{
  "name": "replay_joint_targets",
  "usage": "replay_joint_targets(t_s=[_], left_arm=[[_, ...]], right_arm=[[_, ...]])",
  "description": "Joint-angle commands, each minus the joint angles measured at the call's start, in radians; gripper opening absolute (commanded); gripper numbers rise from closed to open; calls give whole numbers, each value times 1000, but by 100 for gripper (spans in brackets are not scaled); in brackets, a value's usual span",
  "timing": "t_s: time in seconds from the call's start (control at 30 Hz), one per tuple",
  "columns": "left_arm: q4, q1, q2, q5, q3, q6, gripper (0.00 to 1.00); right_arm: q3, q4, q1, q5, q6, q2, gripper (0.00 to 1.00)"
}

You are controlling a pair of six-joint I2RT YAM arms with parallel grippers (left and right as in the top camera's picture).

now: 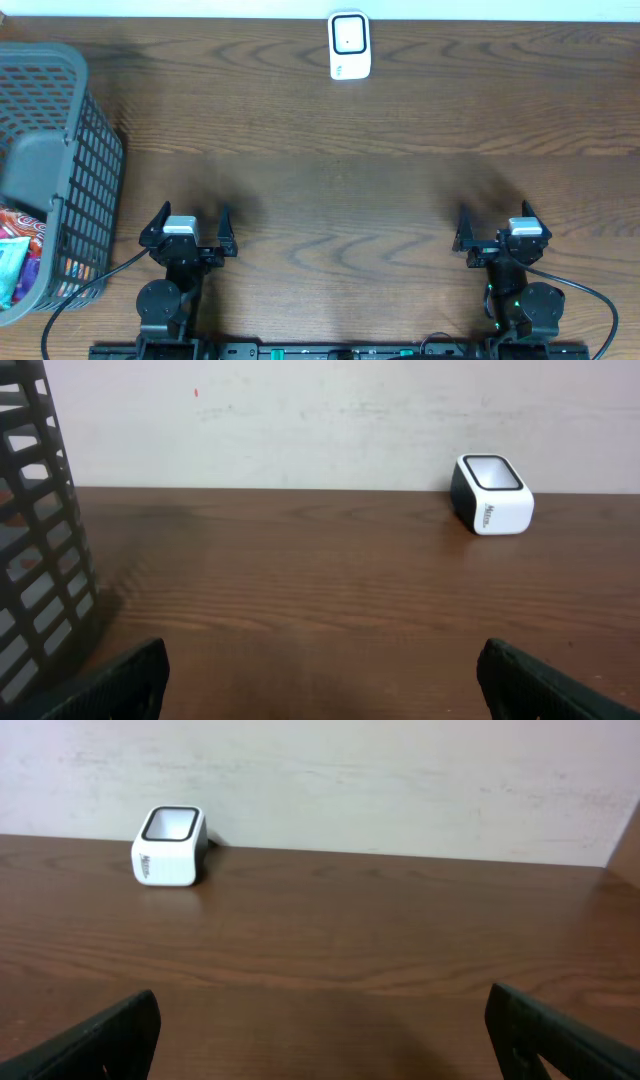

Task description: Scan the item barcode

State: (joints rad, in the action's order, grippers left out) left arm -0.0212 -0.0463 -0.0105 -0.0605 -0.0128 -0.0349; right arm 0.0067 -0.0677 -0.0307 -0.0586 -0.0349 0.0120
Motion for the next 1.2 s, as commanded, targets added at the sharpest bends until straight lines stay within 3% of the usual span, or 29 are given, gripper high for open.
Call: replay_joint_targets(t_s=[0.0,0.87,0.93,1.07,1.17], left_arm=[[-46,6,6,-6,9,-17,98],[-42,6,6,-10,9,-11,98],[-34,6,6,-121,8,110,98],[-18,6,6,-567,8,528,98],[-11,6,6,-631,8,647,98]], right_arm=[[-1,-4,-11,-3,-11,-7,99],[-1,-4,-11,-3,-11,-7,99],[-1,-4,-11,-3,-11,-7,99],[-1,-4,-11,-3,-11,-7,99],[-1,-4,-11,-3,-11,-7,99]])
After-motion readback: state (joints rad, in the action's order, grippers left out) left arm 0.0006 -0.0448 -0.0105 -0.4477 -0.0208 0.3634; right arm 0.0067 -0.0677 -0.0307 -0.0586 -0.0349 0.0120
